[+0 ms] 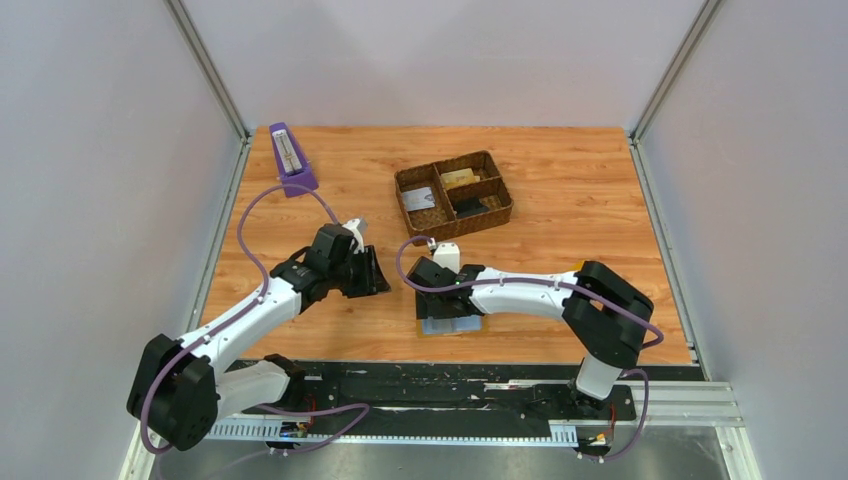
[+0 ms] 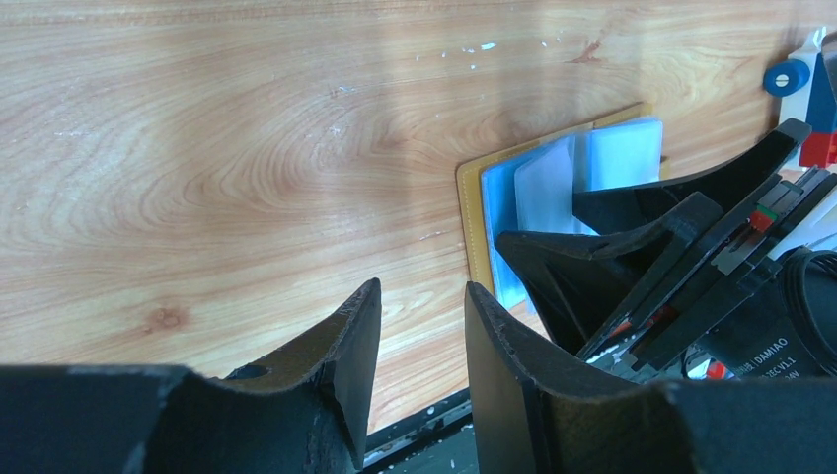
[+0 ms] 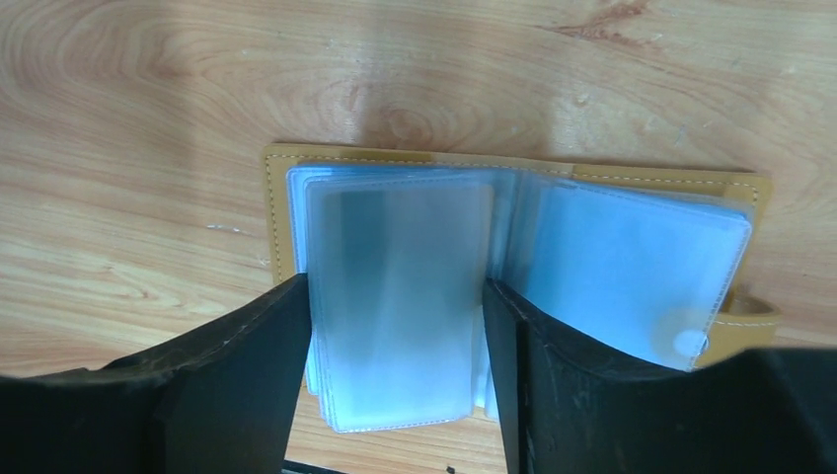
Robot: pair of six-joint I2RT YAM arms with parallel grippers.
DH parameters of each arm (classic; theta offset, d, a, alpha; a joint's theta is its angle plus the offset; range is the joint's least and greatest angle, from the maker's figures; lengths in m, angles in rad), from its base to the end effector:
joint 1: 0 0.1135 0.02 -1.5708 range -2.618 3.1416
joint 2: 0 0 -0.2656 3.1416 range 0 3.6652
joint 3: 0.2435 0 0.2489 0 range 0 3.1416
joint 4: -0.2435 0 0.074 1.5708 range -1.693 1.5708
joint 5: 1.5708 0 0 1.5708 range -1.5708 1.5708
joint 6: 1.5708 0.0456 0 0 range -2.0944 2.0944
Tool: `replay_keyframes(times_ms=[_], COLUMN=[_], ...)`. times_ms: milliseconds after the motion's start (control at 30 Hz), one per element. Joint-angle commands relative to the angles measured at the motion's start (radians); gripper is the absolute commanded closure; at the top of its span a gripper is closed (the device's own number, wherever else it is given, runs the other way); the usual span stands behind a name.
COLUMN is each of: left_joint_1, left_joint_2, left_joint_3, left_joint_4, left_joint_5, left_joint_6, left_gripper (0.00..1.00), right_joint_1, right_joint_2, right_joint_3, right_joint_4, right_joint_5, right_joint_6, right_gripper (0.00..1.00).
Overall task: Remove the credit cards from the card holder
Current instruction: Remove the credit card from the card holder.
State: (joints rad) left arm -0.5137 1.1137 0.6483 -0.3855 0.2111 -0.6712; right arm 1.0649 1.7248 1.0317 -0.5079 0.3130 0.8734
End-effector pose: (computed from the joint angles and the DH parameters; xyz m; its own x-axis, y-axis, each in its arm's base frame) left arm 0.1902 -0.1183 0.2079 -0.8864 -0.1981 -0.4183 0.0632 0.8435 -0.5334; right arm 0.1709 0.2795 0.1583 -0.8868 -0.0958 -0.4522 -0.1535 0.9838 0.0927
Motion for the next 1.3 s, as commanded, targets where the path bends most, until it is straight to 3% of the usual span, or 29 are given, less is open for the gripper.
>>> replay_keyframes(times_ms=[0, 167, 400, 600, 867, 1267], left_joint_1=[0.006, 0.007, 0.006, 0.006, 0.006, 0.006], left_joint_2=[0.001, 0.008, 0.049, 0.086, 0.183, 0.317], left_joint_3=[0.008, -0.002, -0.010, -0.014, -0.042, -0.044], left_joint_4=[0.004, 0.016, 0.063, 0.104, 0.247, 0.377], left_joint_5=[-0.007, 0.007, 0.091, 0.147, 0.305, 0.369], left_joint_6=[0.020, 0.018, 0.014, 0.007, -0.030, -0.070], left_gripper=[0.55, 0.55, 0.57, 0.58, 0.58, 0.58], right_joint_1=[0.004, 0.005, -0.008, -0.032, -0.085, -0.136], right_joint_2=[0.029, -0.006, -0.099, -0.153, -0.199, -0.275], right_joint_3=[0.010, -0.031, -0.144, -0.228, -0.333, -0.455], right_joint_4=[-0.042, 0.010, 0.214, 0.361, 0.558, 0.690], right_joint_5=[0.030, 0.018, -0.083, -0.183, -0.349, -0.445], right_joint_6=[0.036, 0.037, -0.015, -0.048, -0.055, -0.070], right_gripper=[0.39, 0.47, 0.58, 0.61, 0.62, 0.54])
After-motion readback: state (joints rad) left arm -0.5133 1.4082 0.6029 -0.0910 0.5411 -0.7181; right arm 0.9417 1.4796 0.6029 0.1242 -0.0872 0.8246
